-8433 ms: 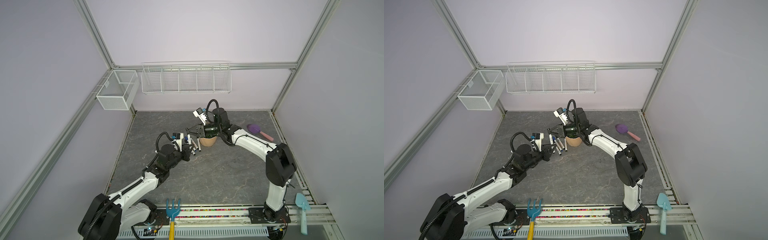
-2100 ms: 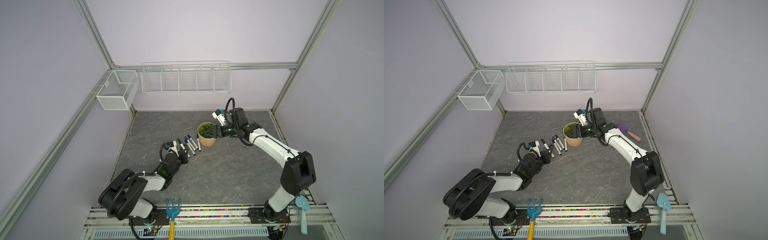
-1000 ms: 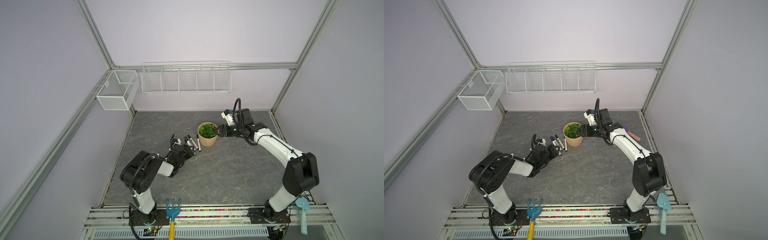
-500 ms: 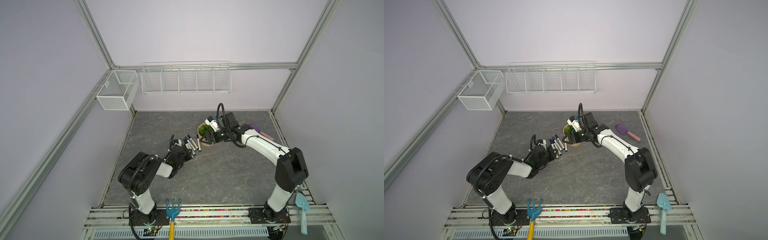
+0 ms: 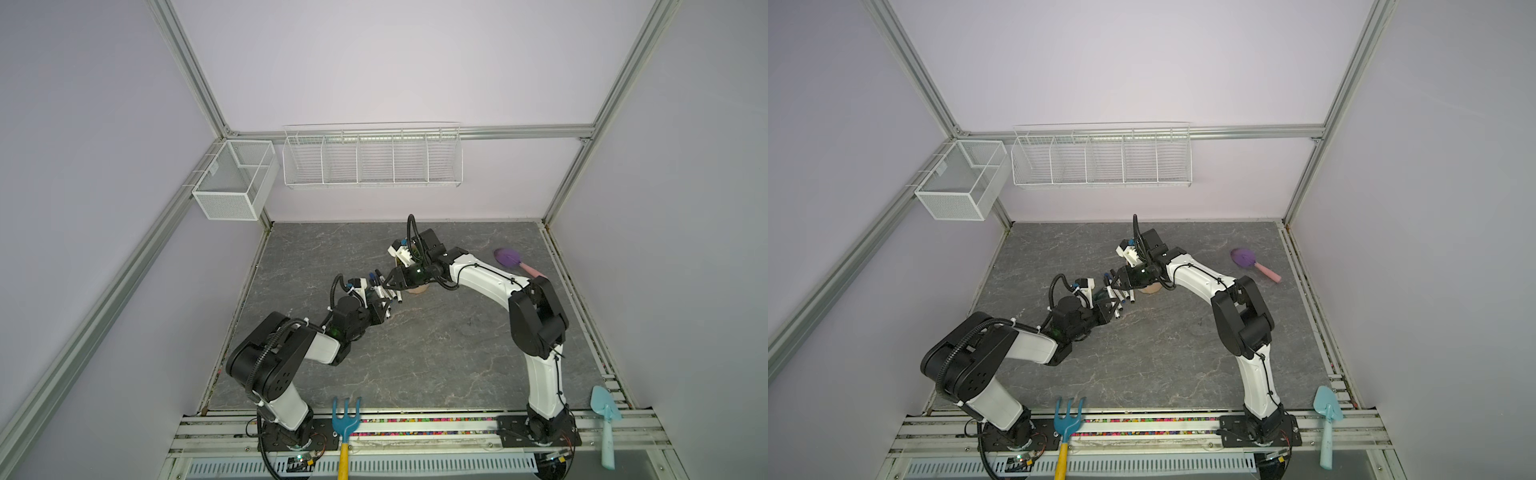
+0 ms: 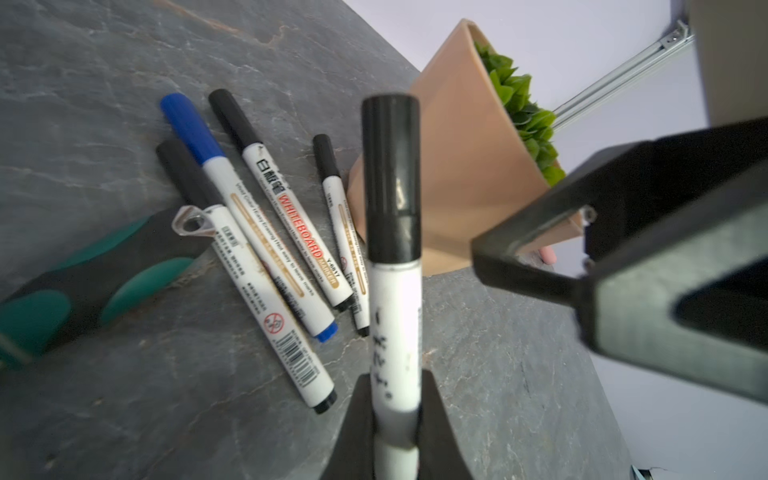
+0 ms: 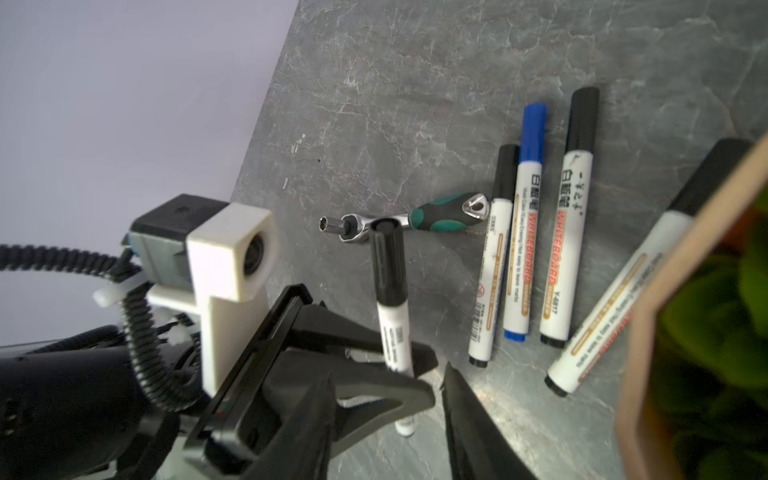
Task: Insert the pens into the pen caps
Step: 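Lower the capped marker with the left gripper and lay it beside the other markers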
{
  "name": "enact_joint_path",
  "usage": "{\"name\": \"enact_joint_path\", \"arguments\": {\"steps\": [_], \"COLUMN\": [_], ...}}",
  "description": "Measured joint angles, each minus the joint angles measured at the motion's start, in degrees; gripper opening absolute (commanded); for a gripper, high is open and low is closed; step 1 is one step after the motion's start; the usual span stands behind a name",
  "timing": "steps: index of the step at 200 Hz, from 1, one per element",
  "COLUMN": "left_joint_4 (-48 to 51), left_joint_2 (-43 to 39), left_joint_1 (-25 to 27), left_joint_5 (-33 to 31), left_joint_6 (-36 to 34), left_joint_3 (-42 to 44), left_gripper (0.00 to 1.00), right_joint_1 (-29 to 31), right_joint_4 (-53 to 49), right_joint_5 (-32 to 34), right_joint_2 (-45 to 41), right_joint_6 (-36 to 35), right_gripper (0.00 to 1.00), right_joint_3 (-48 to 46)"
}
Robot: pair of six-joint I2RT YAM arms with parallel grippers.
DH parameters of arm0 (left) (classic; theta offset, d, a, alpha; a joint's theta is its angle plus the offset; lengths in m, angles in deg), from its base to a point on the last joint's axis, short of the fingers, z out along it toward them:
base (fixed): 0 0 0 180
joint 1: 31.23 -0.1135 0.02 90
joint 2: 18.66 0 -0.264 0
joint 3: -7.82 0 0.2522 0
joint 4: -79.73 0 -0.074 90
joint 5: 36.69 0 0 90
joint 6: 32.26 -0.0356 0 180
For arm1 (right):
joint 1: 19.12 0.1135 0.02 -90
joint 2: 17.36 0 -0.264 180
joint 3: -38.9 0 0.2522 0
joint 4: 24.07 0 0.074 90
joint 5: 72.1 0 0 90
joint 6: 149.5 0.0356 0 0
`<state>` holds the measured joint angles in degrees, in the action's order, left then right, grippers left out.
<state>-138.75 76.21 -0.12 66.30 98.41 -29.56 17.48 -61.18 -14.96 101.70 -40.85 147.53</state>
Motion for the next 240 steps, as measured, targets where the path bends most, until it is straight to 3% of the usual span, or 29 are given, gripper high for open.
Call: {"name": "enact_joint_path", "arguments": {"steps": [39, 78, 106, 129, 164, 213, 240], "left_joint_4": [0.7, 2.23, 4.15, 4.09, 7.32, 34.16, 44.22], "left_joint_2": [-1.31, -2.29, -3.52, -7.3, -17.9, -47.01, -54.88], "left_joint_1": [0.0, 0.0, -0.09, -0.11, -0.85, -2.73, -3.04], "left_joint_5": [2.29, 2.8, 1.18, -1.7, -7.85, -29.0, -35.54], "left_joint_6": [-2.23, -3.69, -4.22, -4.22, -4.39, -1.64, -2.51], "left_joint_3": [0.0, 0.0, 0.5, 2.91, 8.48, 9.6, 9.46], "left_gripper": [0.0, 0.0, 0.38, 0.51, 0.54, 0.6, 0.6], "right_joint_1": [1.22, 3.3, 3.52, 3.8, 4.33, 6.03, 6.69], "right_joint_4": [0.11, 0.57, 0.87, 0.66, -1.27, -4.07, -5.4], "right_joint_5": [-0.04, 0.52, 0.55, 1.79, 4.63, 7.41, 8.22], "right_joint_2": [2.29, 4.9, 5.64, 5.81, 7.19, 9.64, 12.85], "right_joint_6": [0.46, 1.18, 1.42, 1.73, 1.16, 0.09, -0.26], "right_gripper": [0.36, 0.16, 0.12, 0.1, 0.09, 0.11, 0.15], "right_joint_3": [1.27, 2.16, 2.47, 3.02, 5.86, 8.35, 11.13]}}
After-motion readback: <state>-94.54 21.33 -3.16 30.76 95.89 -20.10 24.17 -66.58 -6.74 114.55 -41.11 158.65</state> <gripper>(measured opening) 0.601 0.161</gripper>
